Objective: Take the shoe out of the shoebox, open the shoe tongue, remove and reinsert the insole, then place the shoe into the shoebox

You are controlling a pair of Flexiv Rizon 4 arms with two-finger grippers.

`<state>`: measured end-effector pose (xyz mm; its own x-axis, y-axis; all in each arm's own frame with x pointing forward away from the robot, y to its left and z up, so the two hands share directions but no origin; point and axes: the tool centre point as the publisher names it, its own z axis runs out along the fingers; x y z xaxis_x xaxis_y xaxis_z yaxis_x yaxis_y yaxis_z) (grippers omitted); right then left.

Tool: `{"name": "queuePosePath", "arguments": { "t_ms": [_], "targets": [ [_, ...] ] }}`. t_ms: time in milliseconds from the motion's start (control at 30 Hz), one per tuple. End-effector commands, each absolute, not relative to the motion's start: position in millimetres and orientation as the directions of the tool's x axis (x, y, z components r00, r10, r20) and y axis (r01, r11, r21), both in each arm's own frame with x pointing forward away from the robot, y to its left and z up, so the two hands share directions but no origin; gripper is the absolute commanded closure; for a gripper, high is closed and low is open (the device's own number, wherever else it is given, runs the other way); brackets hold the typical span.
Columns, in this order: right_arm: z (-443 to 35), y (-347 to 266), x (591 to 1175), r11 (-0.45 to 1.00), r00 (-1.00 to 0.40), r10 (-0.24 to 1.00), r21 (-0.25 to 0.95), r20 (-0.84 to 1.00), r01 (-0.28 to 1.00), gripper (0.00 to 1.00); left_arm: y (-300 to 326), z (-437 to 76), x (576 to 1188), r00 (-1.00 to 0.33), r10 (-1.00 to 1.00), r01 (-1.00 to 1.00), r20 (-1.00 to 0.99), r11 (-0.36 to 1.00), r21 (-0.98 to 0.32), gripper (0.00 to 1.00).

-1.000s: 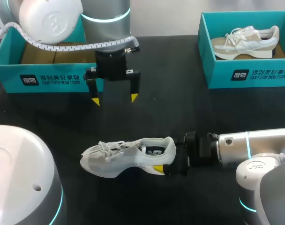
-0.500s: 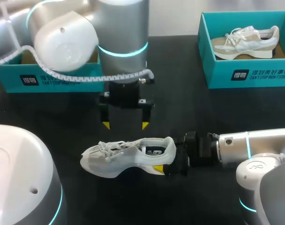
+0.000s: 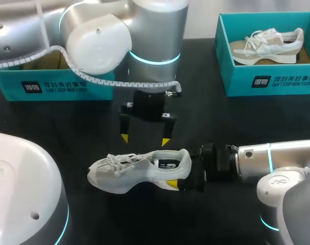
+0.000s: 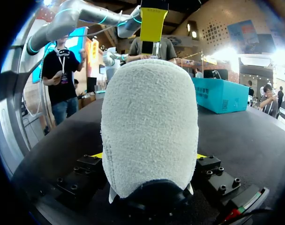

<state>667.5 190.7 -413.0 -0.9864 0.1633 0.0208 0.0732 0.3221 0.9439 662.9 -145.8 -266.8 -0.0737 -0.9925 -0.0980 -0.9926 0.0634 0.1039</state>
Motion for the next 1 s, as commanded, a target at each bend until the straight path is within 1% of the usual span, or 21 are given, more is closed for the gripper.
{"name": "queuePosePath", "arguments": {
  "t_ms": [33,500,733,1000],
  "targets": [
    [-411.5,190.9,668.0,0.33,-0.986,0.163,0.941,0.022,0.076,1.0,-152.4,-278.6,664.0,-0.053,-0.993,-0.991,-0.108,0.039,0.129,0.0],
    [-411.5,190.9,668.0,0.33,-0.986,0.163,0.941,0.022,0.076,1.0,-160.0,-306.2,658.2,-0.031,-0.979,-0.99,-0.202,0.001,0.145,0.0],
    [-411.5,190.9,668.0,0.33,-0.986,0.163,0.941,0.022,0.076,1.0,-160.3,-326.3,655.6,-0.021,-0.969,-0.984,-0.246,-0.023,0.176,0.0],
    [-411.5,190.9,668.0,0.33,-0.986,0.163,0.941,0.022,0.076,1.0,-155.4,-337.8,646.3,-0.027,-0.955,-0.981,-0.296,-0.032,0.193,0.0]
  ]
}}
